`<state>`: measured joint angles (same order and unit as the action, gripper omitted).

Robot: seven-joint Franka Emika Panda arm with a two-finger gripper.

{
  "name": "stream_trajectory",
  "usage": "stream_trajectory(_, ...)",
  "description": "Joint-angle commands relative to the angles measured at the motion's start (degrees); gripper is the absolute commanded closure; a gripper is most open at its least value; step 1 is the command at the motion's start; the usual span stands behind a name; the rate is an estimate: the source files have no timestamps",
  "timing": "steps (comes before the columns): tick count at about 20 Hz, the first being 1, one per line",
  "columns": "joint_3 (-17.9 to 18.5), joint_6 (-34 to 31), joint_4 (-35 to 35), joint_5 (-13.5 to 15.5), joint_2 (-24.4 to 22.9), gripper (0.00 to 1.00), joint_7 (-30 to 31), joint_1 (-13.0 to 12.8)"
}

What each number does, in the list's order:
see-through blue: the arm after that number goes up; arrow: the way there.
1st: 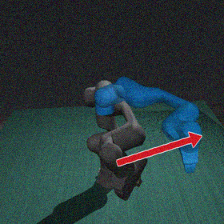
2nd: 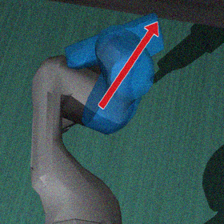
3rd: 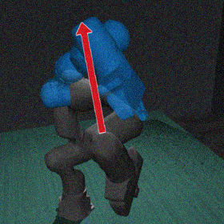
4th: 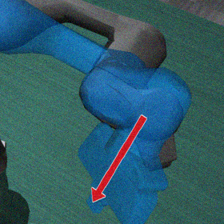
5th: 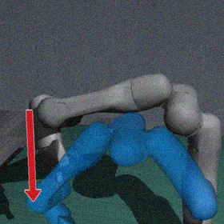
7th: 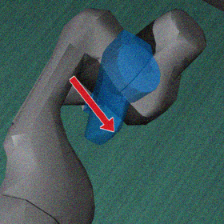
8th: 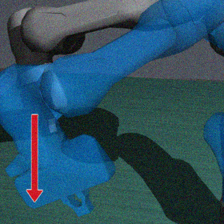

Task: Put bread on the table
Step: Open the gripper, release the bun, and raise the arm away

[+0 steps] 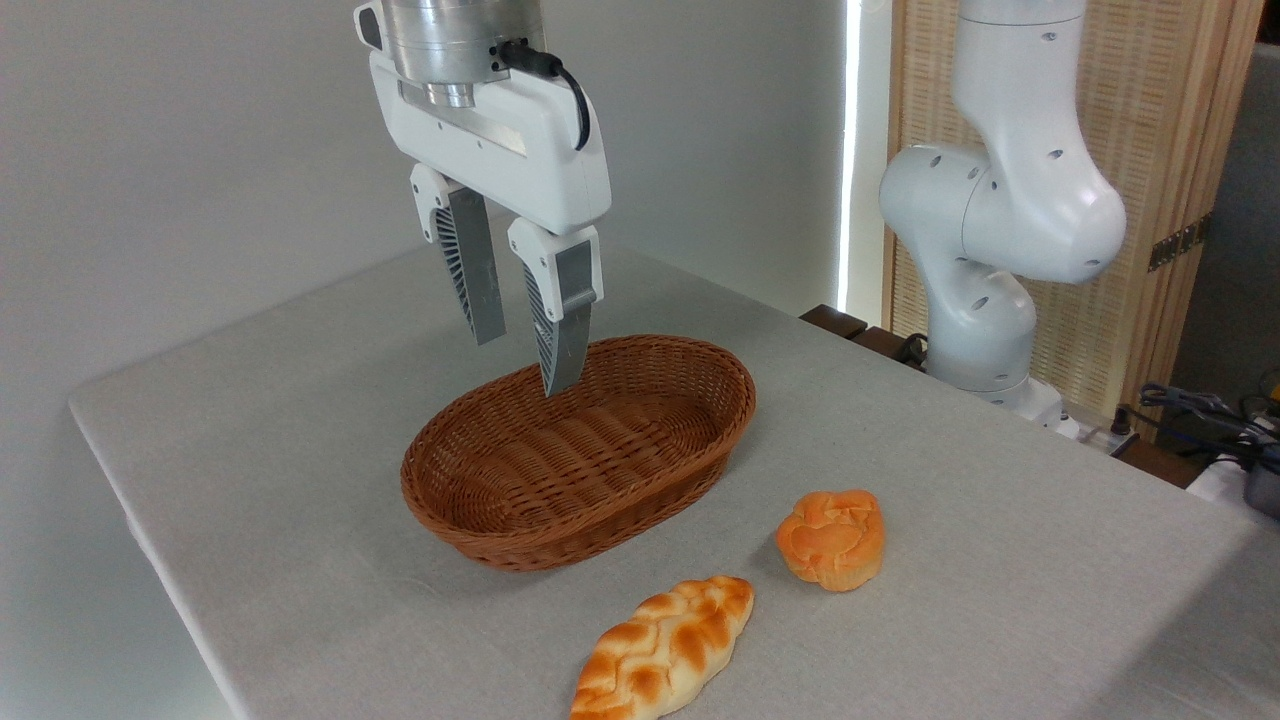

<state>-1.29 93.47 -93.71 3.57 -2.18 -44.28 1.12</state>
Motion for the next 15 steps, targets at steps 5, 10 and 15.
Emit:
stream_trajectory(5, -1.0, -1.53, 0.99, -2.51, 0.69, 0.0, 3.14, 0.02)
stream_trajectory(10, -0.91, -1.62, 0.99, -2.51, 0.6, 0.0, 2.79, 0.02)
stream_trajectory(15, -0.91, -1.62, 0.99, -2.51, 0.6, 0.0, 2.44, 0.02)
